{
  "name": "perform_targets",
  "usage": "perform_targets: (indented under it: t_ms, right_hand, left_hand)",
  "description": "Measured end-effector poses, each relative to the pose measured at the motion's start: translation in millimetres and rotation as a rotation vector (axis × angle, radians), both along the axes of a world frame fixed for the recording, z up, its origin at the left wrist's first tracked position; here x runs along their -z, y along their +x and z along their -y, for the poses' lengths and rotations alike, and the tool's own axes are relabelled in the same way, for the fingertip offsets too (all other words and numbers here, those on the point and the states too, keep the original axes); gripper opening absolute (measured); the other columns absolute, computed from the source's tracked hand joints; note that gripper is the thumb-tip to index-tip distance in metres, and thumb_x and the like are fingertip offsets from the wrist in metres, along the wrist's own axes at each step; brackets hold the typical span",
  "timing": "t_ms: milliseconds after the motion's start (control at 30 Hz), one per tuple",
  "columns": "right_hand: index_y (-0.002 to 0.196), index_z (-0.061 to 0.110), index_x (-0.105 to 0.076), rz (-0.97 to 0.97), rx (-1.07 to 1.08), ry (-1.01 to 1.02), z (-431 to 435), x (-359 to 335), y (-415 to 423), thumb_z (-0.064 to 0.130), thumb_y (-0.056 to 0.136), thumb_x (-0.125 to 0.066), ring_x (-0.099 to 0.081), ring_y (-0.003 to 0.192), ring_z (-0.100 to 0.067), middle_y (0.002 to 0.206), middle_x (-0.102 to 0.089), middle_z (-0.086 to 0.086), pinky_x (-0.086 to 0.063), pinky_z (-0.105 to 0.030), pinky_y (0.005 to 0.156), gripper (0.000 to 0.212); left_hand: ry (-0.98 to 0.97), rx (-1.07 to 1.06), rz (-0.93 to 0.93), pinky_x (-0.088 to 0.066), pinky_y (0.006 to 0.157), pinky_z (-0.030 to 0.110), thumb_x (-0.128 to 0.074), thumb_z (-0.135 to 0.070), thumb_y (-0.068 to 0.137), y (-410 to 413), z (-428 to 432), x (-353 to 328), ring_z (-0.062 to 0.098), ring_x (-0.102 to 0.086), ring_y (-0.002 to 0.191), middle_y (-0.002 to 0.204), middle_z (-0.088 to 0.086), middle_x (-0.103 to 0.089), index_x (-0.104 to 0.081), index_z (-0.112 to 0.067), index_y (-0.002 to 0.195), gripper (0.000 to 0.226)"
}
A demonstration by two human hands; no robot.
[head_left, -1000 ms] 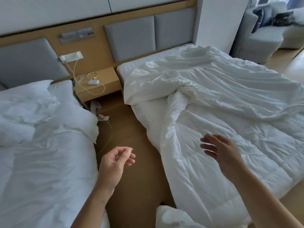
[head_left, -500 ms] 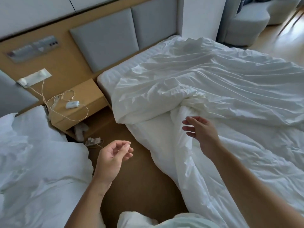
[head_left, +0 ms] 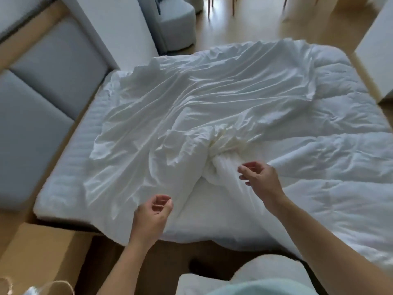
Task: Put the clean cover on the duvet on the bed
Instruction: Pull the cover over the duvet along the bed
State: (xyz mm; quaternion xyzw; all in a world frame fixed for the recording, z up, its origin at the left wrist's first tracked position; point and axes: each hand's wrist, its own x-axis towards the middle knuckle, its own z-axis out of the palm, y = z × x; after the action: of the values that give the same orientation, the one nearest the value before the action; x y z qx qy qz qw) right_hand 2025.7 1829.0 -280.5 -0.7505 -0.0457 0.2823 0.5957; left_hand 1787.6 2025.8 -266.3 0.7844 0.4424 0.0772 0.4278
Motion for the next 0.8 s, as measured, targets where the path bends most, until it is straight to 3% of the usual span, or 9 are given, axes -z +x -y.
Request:
perform_targets:
  t_ms: [67, 133, 267, 367, 433, 533, 633, 733, 800]
  right_hand:
    - [0.088, 0.032, -0.071, 0.096, 0.011, -0.121, -15.5, 19.6, -5.6, 0.034, 0.088, -0.076, -0.072, 0.081, -0.005, 0.085, -0.075, 0.010, -0.060, -0.032, 0.077, 0.005]
    - [0.091, 0.037, -0.068, 0.145, -0.001, -0.214, -37.9, 43.0, -4.2, 0.041, 0.086, -0.075, -0.069, 0.090, -0.002, 0.096, -0.072, 0.015, -0.059, -0.032, 0.080, 0.010]
    - [0.130, 0.032, -0.060, 0.301, -0.125, -0.463, -111.8, 115.8, 34.6, 0.049, 0.082, -0.076, -0.056, 0.121, -0.020, 0.134, -0.057, 0.000, -0.047, -0.039, 0.102, 0.053]
    - [0.152, 0.040, -0.030, 0.299, -0.226, -0.610, -172.7, 180.6, 80.6, 0.058, 0.077, -0.076, -0.040, 0.137, -0.032, 0.153, -0.031, -0.010, -0.039, -0.049, 0.112, 0.090]
    - [0.154, 0.044, -0.022, 0.191, -0.192, -0.617, -199.6, 222.1, 101.5, 0.061, 0.073, -0.079, -0.044, 0.133, -0.034, 0.147, -0.033, -0.014, -0.040, -0.046, 0.112, 0.100]
    - [0.143, 0.037, -0.042, 0.222, -0.159, -0.639, -212.5, 266.8, 107.9, 0.056, 0.074, -0.080, -0.046, 0.127, -0.035, 0.136, -0.050, -0.012, -0.041, -0.040, 0.103, 0.081]
    - [0.122, 0.025, -0.057, 0.320, -0.258, -0.606, -212.7, 282.5, 100.3, 0.046, 0.080, -0.078, -0.059, 0.109, -0.029, 0.113, -0.068, -0.001, -0.048, -0.037, 0.089, 0.052]
    - [0.099, 0.022, -0.061, 0.416, -0.264, -0.575, -212.0, 273.4, 78.3, 0.040, 0.083, -0.069, -0.064, 0.083, -0.027, 0.087, -0.067, 0.002, -0.045, -0.033, 0.067, 0.025]
    - [0.084, 0.016, -0.059, 0.569, -0.247, -0.563, -211.4, 264.0, 47.5, 0.030, 0.077, -0.072, -0.063, 0.068, -0.033, 0.071, -0.064, -0.005, -0.040, -0.031, 0.054, 0.020]
  left_hand:
    - [0.086, 0.148, -0.134, -0.055, 0.076, 0.024, -0.073, -0.042, 0.090, 28.4, -37.6, 23.5, 0.004, -0.068, 0.090, 0.094, -0.015, -0.071, -0.070, -0.031, 0.106, 0.020]
    - [0.200, 0.286, -0.272, -0.052, 0.087, 0.031, -0.074, -0.047, 0.086, 65.7, -65.6, 57.0, 0.015, -0.061, 0.108, 0.118, -0.007, -0.062, -0.064, -0.026, 0.126, 0.046]
    - [0.443, 0.409, -0.475, -0.041, 0.105, 0.053, -0.077, -0.056, 0.075, 152.3, -110.3, 141.8, 0.032, -0.037, 0.135, 0.149, 0.005, -0.033, -0.032, -0.031, 0.150, 0.090]
    - [0.499, 0.406, -0.636, -0.012, 0.117, 0.067, -0.077, -0.052, 0.074, 203.9, -146.4, 208.6, 0.037, -0.024, 0.145, 0.156, 0.009, -0.020, -0.003, -0.030, 0.157, 0.113]
    - [0.559, 0.389, -0.657, -0.018, 0.117, 0.062, -0.074, -0.038, 0.076, 217.2, -163.5, 242.3, 0.037, -0.039, 0.136, 0.146, 0.012, -0.036, -0.013, -0.021, 0.155, 0.102]
    - [0.621, 0.384, -0.529, -0.044, 0.097, 0.049, -0.060, -0.009, 0.079, 209.8, -186.9, 269.3, 0.039, -0.056, 0.114, 0.124, 0.017, -0.060, -0.048, -0.009, 0.132, 0.054]
    - [0.615, 0.383, -0.489, -0.048, 0.083, 0.049, -0.056, 0.001, 0.077, 187.4, -221.6, 261.3, 0.044, -0.058, 0.102, 0.109, 0.020, -0.063, -0.058, -0.007, 0.118, 0.042]
    - [0.705, 0.410, -0.474, -0.049, 0.074, 0.052, -0.055, 0.001, 0.081, 163.4, -273.7, 232.2, 0.048, -0.059, 0.092, 0.101, 0.026, -0.061, -0.060, -0.005, 0.101, 0.022]
    - [0.792, 0.429, -0.508, -0.049, 0.067, 0.051, -0.057, 0.001, 0.082, 147.5, -315.3, 207.8, 0.052, -0.060, 0.086, 0.102, 0.028, -0.060, -0.060, -0.005, 0.100, 0.019]
